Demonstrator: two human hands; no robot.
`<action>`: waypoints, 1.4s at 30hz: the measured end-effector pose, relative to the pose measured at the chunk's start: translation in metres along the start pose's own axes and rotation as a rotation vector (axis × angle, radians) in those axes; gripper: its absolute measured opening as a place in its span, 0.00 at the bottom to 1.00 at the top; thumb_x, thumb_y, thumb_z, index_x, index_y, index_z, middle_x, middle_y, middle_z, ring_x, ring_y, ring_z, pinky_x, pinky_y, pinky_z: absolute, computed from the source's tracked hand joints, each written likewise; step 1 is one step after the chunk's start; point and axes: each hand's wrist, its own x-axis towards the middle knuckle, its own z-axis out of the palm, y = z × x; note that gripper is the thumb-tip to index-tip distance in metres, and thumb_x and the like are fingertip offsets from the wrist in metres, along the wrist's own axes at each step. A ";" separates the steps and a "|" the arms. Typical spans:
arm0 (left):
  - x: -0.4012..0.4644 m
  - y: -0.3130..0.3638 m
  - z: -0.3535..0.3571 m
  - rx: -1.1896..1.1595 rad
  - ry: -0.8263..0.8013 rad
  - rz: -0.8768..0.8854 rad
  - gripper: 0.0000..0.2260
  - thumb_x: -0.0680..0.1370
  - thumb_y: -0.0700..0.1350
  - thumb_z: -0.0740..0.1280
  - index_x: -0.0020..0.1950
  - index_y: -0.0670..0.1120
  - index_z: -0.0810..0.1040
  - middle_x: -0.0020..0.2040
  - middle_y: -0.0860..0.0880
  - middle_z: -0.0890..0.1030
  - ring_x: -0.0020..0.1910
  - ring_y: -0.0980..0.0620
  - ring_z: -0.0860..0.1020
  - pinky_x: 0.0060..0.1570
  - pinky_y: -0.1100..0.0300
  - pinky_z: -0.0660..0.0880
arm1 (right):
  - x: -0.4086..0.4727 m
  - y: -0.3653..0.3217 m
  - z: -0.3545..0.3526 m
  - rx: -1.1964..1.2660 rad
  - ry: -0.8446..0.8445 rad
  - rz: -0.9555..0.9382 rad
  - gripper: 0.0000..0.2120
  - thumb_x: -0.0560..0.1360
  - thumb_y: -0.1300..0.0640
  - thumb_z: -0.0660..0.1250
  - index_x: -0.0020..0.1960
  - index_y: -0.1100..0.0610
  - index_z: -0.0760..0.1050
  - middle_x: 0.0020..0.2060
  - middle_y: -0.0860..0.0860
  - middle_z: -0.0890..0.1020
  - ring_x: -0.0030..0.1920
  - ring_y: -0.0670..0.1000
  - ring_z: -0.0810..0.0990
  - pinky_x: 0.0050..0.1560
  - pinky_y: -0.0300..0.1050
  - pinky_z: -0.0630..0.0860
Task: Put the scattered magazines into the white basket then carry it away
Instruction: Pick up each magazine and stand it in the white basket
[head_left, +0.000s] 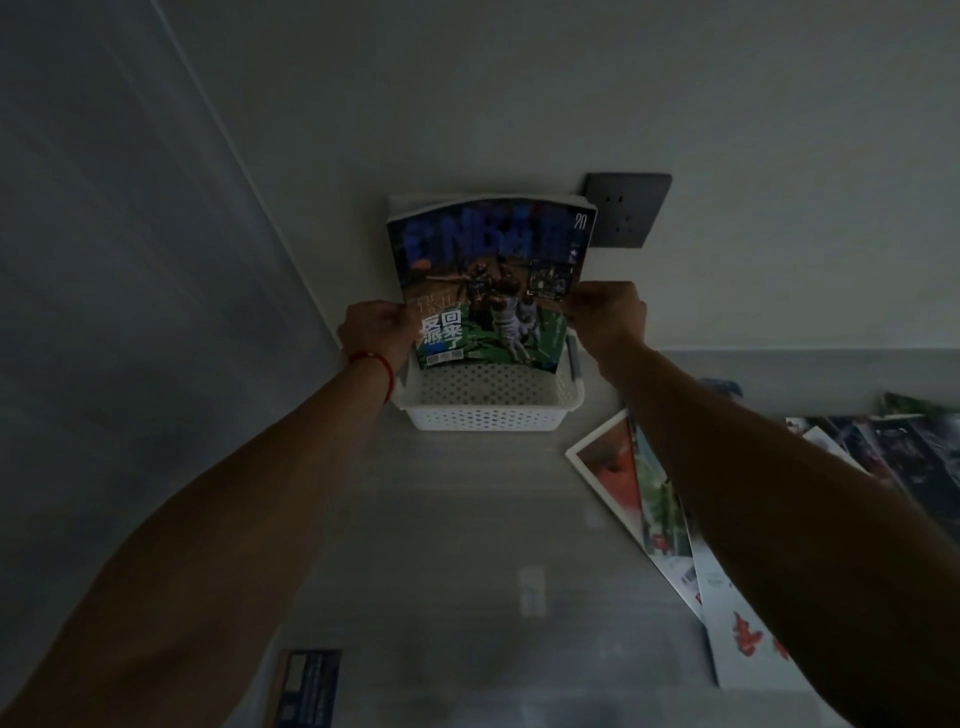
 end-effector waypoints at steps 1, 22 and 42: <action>0.002 -0.001 0.003 -0.024 0.014 -0.006 0.13 0.77 0.46 0.69 0.53 0.38 0.85 0.50 0.38 0.86 0.52 0.41 0.84 0.56 0.47 0.80 | 0.002 0.002 0.002 0.000 0.000 -0.003 0.08 0.75 0.57 0.69 0.48 0.56 0.87 0.43 0.58 0.87 0.47 0.58 0.85 0.52 0.54 0.81; -0.160 0.003 0.062 0.055 -0.033 0.223 0.14 0.74 0.31 0.63 0.57 0.42 0.77 0.56 0.43 0.81 0.53 0.47 0.79 0.53 0.57 0.76 | -0.100 0.177 -0.118 -0.373 0.074 -0.127 0.08 0.78 0.60 0.63 0.55 0.53 0.77 0.53 0.57 0.84 0.53 0.59 0.83 0.53 0.58 0.80; -0.338 -0.027 0.185 0.635 -0.621 0.216 0.35 0.79 0.52 0.66 0.81 0.50 0.50 0.82 0.48 0.54 0.81 0.44 0.51 0.78 0.45 0.52 | -0.208 0.296 -0.186 -0.601 -0.359 -0.689 0.06 0.75 0.50 0.68 0.50 0.48 0.80 0.76 0.45 0.66 0.80 0.48 0.56 0.77 0.65 0.57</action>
